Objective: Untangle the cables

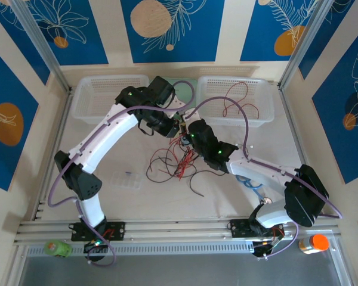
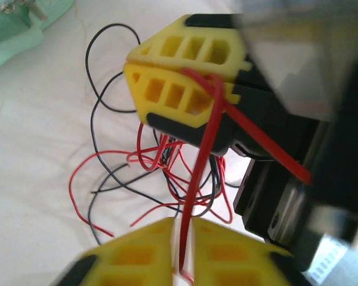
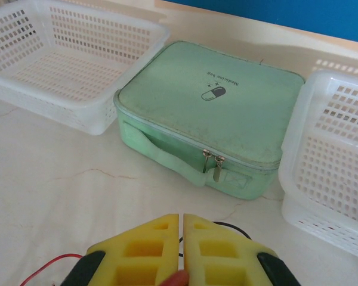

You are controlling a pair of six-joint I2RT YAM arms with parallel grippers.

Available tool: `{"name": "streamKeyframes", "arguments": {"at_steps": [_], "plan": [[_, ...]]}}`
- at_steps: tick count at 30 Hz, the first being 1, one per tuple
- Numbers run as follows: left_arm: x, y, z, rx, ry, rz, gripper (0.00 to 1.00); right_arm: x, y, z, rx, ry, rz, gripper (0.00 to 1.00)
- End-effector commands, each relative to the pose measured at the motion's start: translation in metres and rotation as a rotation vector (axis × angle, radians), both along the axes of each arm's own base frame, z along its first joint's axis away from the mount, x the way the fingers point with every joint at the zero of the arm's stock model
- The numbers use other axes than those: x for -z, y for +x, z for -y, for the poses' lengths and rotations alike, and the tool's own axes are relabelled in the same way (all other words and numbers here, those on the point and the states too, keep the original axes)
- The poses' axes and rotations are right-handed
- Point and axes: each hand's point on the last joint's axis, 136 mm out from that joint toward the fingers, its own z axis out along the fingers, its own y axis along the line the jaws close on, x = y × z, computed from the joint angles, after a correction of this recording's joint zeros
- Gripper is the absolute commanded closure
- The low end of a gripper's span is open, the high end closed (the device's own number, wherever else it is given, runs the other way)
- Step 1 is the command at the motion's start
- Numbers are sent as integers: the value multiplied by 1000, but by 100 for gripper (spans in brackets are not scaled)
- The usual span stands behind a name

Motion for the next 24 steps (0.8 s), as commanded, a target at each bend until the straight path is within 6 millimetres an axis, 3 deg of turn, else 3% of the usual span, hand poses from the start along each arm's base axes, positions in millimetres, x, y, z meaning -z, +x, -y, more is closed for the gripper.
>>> {"name": "streamKeyframes", "arguments": {"at_steps": [1,4,7,9,12,16,20,24], "plan": [[-20,-6,-13,-20,11,57,66,-40,0,13,45,38,73,100],[-31,-7,-20,-49,-20,112,43,-55,-1,35,84,31,85,100],[-44,-13,-28,-69,-73,174,27,-70,-2,64,123,74,55,100],[-51,-18,-35,-80,-111,226,22,-78,-5,82,142,119,21,100],[-54,-29,-43,-81,-187,293,18,-89,-9,103,163,171,-3,100],[-43,-43,-41,-69,-305,324,16,-106,-17,113,155,230,-17,100],[-26,-47,-23,-24,-392,337,16,-122,-24,113,135,269,-47,100],[-21,-45,9,35,-455,380,17,-134,-30,108,117,324,-84,100]]}}
